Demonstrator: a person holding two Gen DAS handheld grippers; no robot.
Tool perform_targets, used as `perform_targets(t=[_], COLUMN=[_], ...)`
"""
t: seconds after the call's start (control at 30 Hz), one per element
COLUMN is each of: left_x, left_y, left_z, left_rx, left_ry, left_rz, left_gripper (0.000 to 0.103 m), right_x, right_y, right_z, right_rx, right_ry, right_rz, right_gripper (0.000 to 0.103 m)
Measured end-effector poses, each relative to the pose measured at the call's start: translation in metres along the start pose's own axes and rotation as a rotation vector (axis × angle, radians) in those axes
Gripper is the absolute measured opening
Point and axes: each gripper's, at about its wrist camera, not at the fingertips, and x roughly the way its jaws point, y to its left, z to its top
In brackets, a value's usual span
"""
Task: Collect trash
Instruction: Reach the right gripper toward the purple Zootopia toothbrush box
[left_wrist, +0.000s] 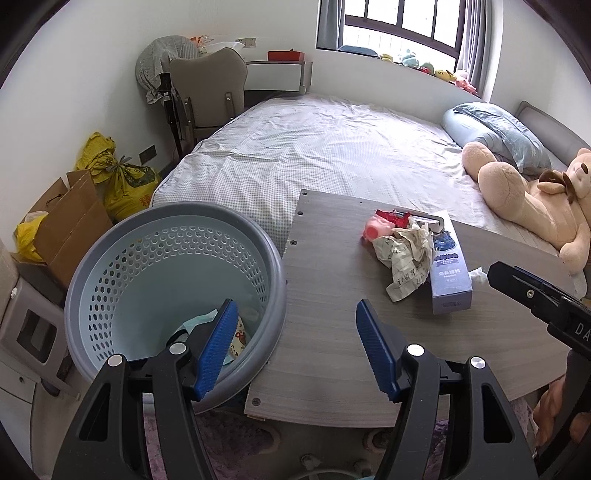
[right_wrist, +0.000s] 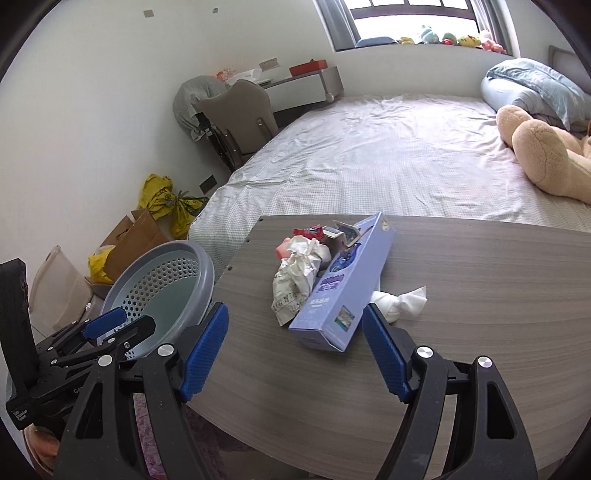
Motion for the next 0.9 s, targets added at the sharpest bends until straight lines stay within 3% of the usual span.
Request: perform_targets(t=[0.57, 0.9], left_x=[0.032, 0.045], left_y=[-0.040, -0.046], left_z=[0.015, 0.013], left_rx=[0.048, 0.061], left_ry=[0.038, 0.060], left_rz=[-0.071, -0.069], left_gripper=[0.064, 0.064], right_x=[-0.002, 0.016], right_y=[-0.057, -0.061], right_z=[-0.005, -0.006], right_rx=[0.089, 0.096], right_ry=[0.019, 0.050], right_rz=[-0.104, -0.110], right_gripper=[0.073, 0.073])
